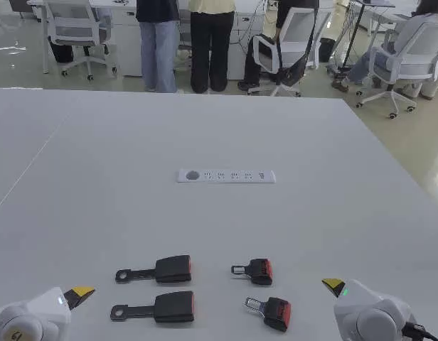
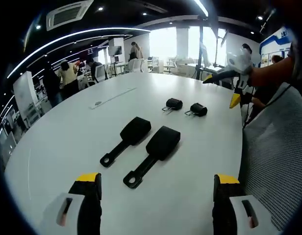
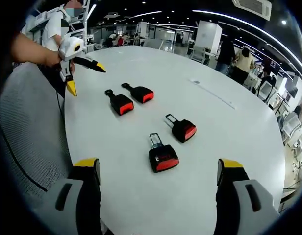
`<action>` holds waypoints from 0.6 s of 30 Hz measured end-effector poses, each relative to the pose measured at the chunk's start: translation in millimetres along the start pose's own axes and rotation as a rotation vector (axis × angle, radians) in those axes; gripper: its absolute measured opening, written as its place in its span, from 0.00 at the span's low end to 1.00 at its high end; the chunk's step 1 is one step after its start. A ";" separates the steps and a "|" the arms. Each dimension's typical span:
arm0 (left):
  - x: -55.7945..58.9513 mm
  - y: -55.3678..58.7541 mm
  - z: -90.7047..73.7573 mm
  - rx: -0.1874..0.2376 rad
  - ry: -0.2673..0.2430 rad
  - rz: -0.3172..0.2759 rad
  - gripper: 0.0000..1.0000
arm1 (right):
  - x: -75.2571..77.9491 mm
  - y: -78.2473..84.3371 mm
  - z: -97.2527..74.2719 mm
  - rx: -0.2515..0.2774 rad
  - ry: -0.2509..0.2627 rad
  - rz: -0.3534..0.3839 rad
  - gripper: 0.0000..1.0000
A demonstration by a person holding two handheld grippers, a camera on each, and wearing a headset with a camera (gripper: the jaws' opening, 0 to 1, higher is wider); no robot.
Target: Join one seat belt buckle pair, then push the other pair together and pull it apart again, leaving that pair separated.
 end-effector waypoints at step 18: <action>2.8 1.3 0.0 -0.046 0.008 0.040 0.96 | -1.1 -2.3 -1.1 0.002 0.003 -0.015 0.99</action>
Point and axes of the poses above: the centre of the closed fingertips' face, and the gripper's own axes: z roughly forward along the fingers, x roughly to its right, y roughly out of its underside, the point moved 9 cm from there along -z, roughly backward along the fingers, and after that the axes turned 11 degrees about x, right-handed, at the moved point
